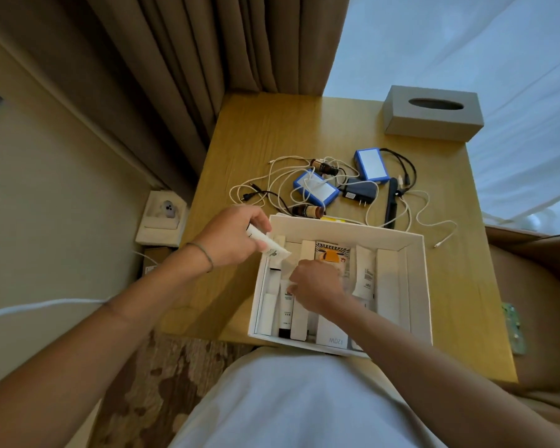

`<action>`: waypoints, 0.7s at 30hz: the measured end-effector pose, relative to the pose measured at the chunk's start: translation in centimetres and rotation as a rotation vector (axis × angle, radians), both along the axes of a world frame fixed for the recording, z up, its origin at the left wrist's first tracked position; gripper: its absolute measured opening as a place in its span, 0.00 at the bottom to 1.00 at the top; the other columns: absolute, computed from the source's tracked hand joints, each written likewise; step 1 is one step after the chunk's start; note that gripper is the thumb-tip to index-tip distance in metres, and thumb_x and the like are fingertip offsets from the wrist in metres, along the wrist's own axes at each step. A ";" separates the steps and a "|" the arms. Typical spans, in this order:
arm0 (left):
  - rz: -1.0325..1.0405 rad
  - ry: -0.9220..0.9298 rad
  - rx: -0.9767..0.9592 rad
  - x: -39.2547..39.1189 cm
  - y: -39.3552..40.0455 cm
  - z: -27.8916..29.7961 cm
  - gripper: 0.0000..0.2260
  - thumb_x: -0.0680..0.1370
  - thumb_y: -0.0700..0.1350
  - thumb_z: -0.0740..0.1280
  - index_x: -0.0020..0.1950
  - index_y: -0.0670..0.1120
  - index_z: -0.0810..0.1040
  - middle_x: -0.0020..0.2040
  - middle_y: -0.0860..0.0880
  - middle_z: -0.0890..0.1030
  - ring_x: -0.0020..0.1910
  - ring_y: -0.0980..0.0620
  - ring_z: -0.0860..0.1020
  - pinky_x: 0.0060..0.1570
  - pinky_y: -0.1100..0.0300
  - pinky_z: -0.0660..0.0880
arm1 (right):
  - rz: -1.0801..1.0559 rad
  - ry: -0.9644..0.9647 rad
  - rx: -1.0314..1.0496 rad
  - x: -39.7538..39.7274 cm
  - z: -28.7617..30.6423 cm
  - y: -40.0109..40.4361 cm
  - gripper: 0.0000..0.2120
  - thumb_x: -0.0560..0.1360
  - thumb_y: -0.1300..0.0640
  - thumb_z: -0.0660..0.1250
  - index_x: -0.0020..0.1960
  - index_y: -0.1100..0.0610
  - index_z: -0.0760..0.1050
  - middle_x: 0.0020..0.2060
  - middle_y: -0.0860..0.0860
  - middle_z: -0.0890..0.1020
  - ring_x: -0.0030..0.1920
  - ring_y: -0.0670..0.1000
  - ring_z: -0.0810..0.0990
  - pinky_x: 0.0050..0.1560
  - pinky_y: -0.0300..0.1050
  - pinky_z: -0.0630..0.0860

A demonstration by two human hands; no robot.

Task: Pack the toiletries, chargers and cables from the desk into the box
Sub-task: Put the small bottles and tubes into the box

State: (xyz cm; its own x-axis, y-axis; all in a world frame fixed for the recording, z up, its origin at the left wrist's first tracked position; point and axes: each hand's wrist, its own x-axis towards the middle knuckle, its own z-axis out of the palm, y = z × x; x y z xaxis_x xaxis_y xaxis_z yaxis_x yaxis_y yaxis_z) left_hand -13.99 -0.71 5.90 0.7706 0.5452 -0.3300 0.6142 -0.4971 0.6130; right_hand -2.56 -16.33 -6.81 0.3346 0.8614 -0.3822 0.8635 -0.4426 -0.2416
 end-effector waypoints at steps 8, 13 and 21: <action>-0.352 0.273 0.077 4.9 -3.1 -0.7 0.15 0.69 0.44 0.79 0.49 0.52 0.77 0.51 0.53 0.78 0.49 0.52 0.76 0.45 0.57 0.75 | -0.297 0.189 0.250 2.8 2.6 -2.9 0.18 0.77 0.60 0.63 0.64 0.50 0.80 0.57 0.51 0.85 0.55 0.52 0.82 0.53 0.50 0.81; -0.593 0.516 0.073 7.1 -5.6 -3.4 0.11 0.78 0.39 0.67 0.59 0.46 0.82 0.57 0.48 0.81 0.55 0.48 0.78 0.52 0.57 0.77 | -0.351 0.255 0.290 3.6 3.2 -4.9 0.16 0.77 0.61 0.64 0.62 0.49 0.81 0.49 0.49 0.86 0.44 0.48 0.81 0.45 0.44 0.78; -0.613 0.747 0.064 7.3 -6.7 -7.6 0.11 0.78 0.42 0.69 0.59 0.41 0.82 0.58 0.43 0.83 0.56 0.44 0.81 0.58 0.51 0.79 | -0.362 0.293 0.283 4.0 3.5 -6.1 0.14 0.77 0.60 0.64 0.58 0.49 0.83 0.42 0.47 0.84 0.41 0.47 0.78 0.45 0.45 0.79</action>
State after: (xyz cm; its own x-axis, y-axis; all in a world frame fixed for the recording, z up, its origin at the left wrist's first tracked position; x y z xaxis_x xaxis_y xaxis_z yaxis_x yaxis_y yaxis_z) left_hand -6.67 -7.39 -1.71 0.5308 0.1522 -0.8337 0.4569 -0.8799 0.1302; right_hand 1.46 -22.43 -3.33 0.5435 0.7934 -0.2742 0.5462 -0.5823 -0.6021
